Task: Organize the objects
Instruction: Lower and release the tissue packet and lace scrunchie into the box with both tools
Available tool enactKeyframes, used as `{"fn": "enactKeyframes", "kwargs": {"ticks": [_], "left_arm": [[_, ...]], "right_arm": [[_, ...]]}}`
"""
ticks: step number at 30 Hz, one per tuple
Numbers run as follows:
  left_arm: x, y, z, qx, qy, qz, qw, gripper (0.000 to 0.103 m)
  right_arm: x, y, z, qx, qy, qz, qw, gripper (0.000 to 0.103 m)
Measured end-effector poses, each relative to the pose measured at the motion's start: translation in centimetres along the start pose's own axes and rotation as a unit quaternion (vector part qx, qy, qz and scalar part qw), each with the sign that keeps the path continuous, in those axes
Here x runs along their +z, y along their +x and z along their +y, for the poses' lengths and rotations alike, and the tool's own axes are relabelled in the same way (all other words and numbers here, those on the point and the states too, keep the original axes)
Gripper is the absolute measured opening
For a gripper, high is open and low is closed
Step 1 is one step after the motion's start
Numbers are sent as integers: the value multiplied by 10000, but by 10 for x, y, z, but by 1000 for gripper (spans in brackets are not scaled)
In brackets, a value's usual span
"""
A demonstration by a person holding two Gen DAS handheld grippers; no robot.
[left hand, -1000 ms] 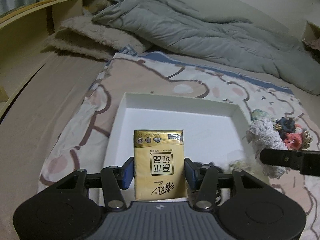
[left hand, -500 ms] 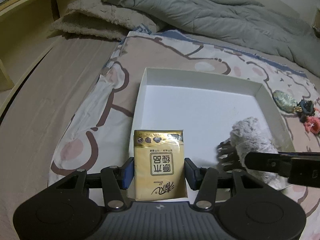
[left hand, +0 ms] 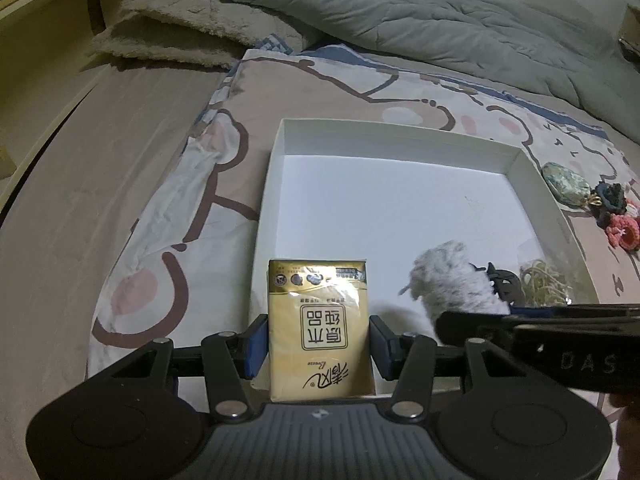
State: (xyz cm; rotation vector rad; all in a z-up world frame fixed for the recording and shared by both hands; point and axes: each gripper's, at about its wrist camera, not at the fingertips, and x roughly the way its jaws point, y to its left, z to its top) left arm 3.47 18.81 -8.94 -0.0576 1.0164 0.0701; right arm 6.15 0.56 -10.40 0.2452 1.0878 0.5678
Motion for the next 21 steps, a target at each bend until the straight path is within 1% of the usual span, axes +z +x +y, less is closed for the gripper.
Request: {"fn": "enactKeyframes", "kwargs": {"ticks": [2,4,7,12,21], "left_arm": [[0,1,-1,66,21,26,10000,55],[0,1,-2,45,-9,49,10000,57],[0,1,-5,45,19,78,10000,58],[-2,1,-8,27,48,115,9999,58],[0,-5,-8,-13,-107,77,9999,58]], "right_arm": [[0,1,0,4,57,33,10000,46],[-1,1,-2,-85,90,56,9999,51],[-1,-1,-5,-85,155,92,9998,52],[-2,-5,-6,-141,58,64,9999,53],[-1,-12,-3,-148,-33,41,9999,52]]}}
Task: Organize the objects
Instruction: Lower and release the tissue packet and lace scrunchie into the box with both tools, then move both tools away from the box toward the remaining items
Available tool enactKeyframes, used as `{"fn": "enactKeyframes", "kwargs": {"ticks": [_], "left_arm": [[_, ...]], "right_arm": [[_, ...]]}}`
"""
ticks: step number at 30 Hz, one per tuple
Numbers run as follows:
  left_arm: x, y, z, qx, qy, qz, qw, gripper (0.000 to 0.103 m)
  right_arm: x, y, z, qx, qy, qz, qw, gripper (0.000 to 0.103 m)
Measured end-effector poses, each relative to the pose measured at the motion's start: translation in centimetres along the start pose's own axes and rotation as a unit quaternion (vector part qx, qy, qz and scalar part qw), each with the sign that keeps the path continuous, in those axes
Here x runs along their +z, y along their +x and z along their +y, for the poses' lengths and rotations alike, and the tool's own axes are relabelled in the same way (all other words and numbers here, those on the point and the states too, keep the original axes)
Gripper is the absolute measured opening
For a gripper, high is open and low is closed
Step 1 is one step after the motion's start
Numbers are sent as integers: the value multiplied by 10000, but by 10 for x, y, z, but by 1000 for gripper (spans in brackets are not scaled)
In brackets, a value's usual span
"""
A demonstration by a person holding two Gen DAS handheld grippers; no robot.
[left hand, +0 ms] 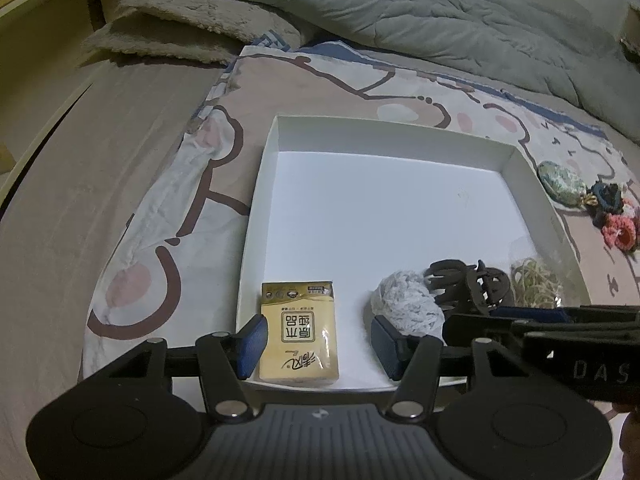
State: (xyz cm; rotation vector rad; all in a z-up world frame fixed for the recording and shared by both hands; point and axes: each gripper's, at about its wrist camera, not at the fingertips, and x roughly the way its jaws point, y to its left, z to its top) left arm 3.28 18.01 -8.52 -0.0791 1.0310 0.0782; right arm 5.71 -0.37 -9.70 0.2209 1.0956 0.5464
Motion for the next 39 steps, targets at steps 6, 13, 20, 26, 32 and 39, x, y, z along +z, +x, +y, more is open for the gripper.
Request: {"fn": "enactKeyframes", "kwargs": {"ticks": [6,13,20,26,32,39], "left_arm": [[1,-6,1,-40,-107,-23,9999,59],[3,-14,0,-52,-226,-131,9996,69],[7,-23,-9,-159,-290,-221,9992,85],[10,-27,-24,-226,-221,-244,9992,96],[13,-31,-42,-311,-133,-287,9990,102],[19,-35,-68,-393,-32,-380,9985,103]], "right_arm": [[2,-10,2,-36,-162,-76,9998,52],[8,-27,-2,-216,-323,-164,9991,52],[14,-47,-14,-442,-572,-244,9971,57],[16,-66,-33,-715,-817,-326,9936,68],[19,-84,-59,-959,-847,-457,9907,79],[23,-102,-86,-1143,-729,-618,9888,93]]}}
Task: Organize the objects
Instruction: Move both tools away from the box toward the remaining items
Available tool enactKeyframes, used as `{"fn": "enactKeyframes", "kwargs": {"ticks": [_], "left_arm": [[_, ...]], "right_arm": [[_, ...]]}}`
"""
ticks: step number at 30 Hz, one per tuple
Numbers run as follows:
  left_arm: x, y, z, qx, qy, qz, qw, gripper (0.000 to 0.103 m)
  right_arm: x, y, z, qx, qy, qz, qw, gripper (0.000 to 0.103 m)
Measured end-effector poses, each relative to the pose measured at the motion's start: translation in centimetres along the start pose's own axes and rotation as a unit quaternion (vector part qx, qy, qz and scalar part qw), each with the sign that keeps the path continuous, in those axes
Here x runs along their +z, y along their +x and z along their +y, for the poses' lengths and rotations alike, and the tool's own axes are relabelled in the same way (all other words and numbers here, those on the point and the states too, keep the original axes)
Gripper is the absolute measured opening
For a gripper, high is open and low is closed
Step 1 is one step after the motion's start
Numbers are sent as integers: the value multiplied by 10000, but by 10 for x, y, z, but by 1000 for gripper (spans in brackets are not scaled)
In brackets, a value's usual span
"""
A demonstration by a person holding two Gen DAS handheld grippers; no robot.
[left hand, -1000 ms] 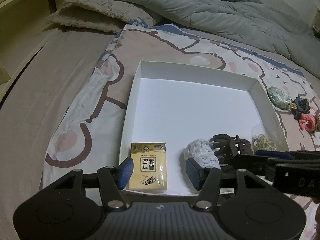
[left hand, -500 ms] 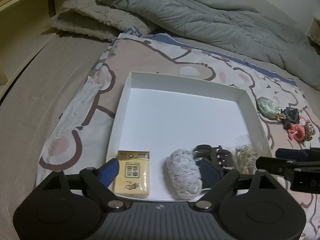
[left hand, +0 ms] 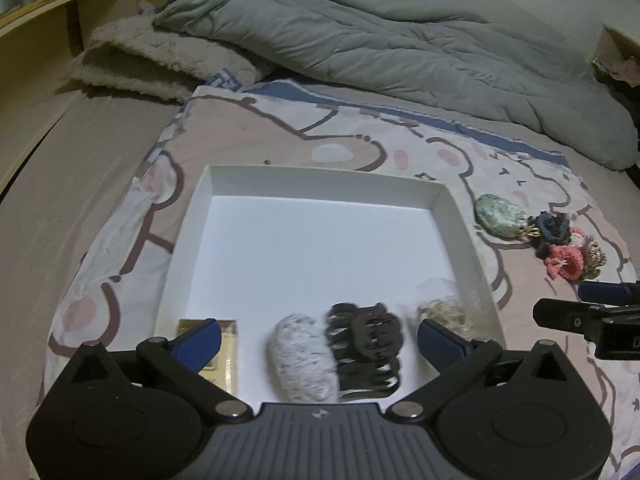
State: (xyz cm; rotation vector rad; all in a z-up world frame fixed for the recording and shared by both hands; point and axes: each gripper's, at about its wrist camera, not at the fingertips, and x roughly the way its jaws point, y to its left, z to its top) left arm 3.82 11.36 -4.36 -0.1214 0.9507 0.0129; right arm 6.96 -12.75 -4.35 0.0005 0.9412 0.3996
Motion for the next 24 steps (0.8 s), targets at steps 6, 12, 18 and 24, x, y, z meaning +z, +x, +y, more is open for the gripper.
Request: {"fn": "enactKeyframes", "kwargs": {"ticks": [6,12,18,24], "left_arm": [[7,1,-25,-100,112,-55,9999,103],[12,6,-48,-148,198,-90,9997,103],[19,14,-71,-257,270,-116,9992,103],[27,20,-100,-434,439,-151,9980,103]], "right_arm": [[1,-9,-24,-168,51,-95,9998,97],[0,-20,-48,-289,77,-166,9994,97],[-2,-34,-73,-460,68,-323,9984,99],[-7,-43,-106,-671,239,-397,9967,99]]}}
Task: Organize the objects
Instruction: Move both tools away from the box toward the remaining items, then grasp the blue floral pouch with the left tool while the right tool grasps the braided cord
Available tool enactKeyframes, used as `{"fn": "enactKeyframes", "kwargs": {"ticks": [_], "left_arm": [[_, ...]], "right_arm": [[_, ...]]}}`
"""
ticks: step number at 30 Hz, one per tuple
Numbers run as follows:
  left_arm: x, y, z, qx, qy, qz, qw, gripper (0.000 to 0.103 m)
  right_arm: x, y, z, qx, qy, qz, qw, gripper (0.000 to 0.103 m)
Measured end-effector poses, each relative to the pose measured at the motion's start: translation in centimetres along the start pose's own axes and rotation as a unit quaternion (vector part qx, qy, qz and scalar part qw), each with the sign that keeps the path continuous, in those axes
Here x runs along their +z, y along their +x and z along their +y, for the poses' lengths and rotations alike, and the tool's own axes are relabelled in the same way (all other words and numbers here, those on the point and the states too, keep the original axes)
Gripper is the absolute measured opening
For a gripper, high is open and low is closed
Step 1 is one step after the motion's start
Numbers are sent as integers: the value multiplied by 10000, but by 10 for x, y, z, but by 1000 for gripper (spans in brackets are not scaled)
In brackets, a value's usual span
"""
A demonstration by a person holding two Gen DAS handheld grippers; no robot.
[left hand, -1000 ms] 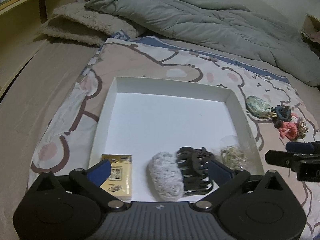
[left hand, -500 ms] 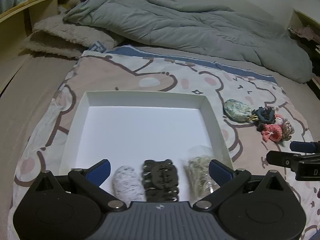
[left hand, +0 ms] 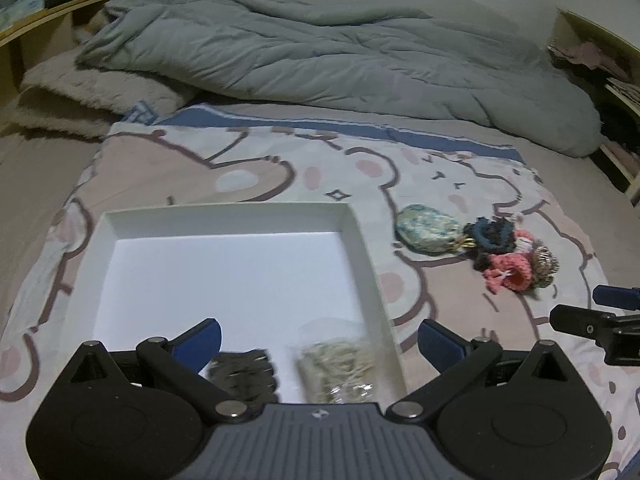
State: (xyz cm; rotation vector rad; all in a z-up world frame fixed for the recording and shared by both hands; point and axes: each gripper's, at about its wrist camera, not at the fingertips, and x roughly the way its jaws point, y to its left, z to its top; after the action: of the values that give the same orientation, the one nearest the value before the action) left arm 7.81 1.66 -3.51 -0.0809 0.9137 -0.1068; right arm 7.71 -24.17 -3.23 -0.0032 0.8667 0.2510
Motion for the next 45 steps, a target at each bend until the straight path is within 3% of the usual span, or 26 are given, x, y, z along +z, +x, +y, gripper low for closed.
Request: {"fn": "enactKeyframes", "kwargs": {"ticks": [15,28,34,40,45], "left_arm": [[17,31,-59,-280,472,-73,9985,103],[25,66,-95,-435,785,-329,9954,103],[32,88,-108,-457,1167,-424,9912,103],[47,111,-124,-585,1678,-658,9819,103],[63,140,-134,-554,1643,-556,9833,103]], "right_arm": [[-4,-3,-84,-464,606,-229,9968,100],[-7,10,-143,-567,1388,-614,9868,103],[-9,27,-159,-513,1710,-520,9826,103],[-8,44,-171,-452,2257,-417,9723,103],[-5,60,-178,-459,2719,-381,9605,103]]}}
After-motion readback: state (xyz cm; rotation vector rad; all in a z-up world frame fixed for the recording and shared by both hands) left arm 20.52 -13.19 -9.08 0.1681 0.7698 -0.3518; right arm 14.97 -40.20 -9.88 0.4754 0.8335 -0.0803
